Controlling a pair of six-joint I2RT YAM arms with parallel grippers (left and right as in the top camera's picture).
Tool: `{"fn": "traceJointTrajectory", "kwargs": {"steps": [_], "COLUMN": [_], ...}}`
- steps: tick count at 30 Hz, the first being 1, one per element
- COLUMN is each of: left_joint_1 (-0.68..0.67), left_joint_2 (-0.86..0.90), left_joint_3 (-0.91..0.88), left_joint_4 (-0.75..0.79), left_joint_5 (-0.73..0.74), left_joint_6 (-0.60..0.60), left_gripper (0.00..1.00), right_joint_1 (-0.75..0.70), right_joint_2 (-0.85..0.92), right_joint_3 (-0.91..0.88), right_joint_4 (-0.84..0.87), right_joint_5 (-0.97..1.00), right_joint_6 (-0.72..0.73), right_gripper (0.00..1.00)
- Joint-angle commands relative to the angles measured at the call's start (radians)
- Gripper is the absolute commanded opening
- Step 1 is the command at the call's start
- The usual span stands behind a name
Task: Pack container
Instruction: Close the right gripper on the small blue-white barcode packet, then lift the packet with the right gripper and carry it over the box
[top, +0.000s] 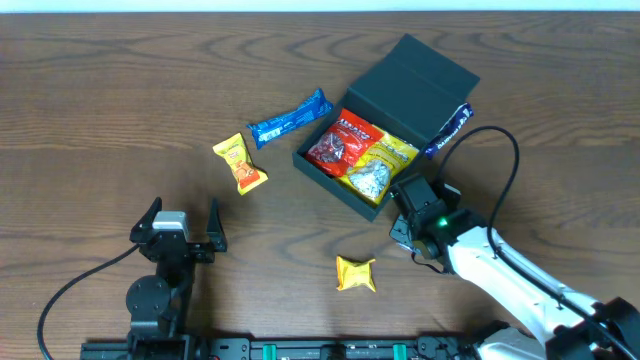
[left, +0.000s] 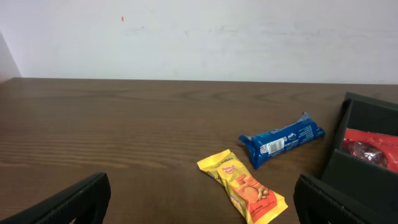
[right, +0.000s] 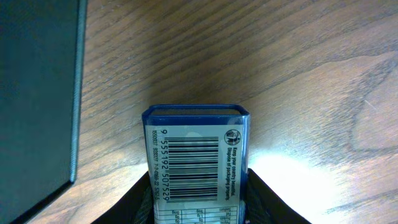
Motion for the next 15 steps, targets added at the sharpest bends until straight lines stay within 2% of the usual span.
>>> {"fn": "traceJointTrajectory", "kwargs": {"steps": [1, 15], "left_joint_1": [0.002, 0.002], "left_joint_2": [-0.002, -0.002], "left_joint_3": [-0.013, -0.013], "left_joint_4": [-0.044, -0.044], "left_joint_5": [0.011, 0.011], "left_joint_6": [0.0, 0.0], "left_gripper": [0.95, 0.95], "right_joint_1": [-0.005, -0.005], "right_joint_2": [-0.031, -0.043], "right_joint_3": [0.011, 0.165], "right_joint_4": [0.0, -0.043], "right_joint_5": [-0.019, -0.139], "right_joint_6": [-0.015, -0.023], "right_gripper": [0.2, 0.15]}}
